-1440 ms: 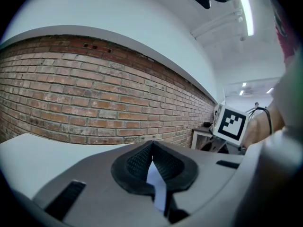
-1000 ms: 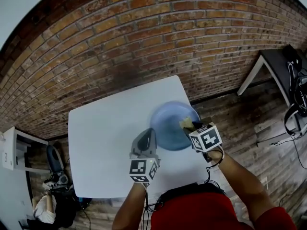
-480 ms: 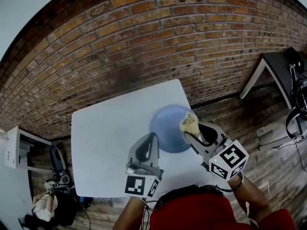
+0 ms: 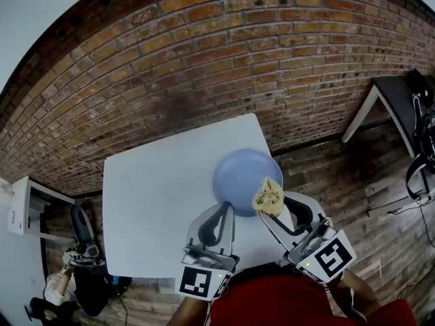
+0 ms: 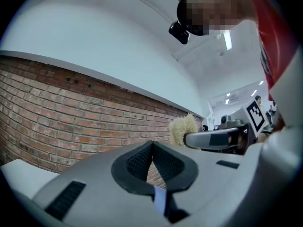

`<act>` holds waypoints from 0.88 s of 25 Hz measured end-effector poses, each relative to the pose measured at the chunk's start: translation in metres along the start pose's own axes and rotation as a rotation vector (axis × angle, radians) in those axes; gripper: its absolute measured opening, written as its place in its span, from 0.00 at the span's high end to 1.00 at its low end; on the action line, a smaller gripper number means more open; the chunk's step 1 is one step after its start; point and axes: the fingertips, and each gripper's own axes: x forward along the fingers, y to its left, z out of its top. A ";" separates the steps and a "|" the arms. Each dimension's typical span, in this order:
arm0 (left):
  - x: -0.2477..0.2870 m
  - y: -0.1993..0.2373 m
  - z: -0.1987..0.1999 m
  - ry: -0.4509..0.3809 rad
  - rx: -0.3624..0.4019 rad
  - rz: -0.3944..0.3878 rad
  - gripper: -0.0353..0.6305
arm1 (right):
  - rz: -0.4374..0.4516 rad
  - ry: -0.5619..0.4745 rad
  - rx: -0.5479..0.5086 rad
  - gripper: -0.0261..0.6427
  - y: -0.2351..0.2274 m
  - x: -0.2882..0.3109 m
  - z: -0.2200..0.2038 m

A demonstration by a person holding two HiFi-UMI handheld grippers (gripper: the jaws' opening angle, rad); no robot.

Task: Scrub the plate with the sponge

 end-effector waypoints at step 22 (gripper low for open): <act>-0.007 0.001 -0.006 -0.003 -0.030 0.024 0.93 | -0.007 0.019 -0.005 0.72 0.004 -0.010 -0.007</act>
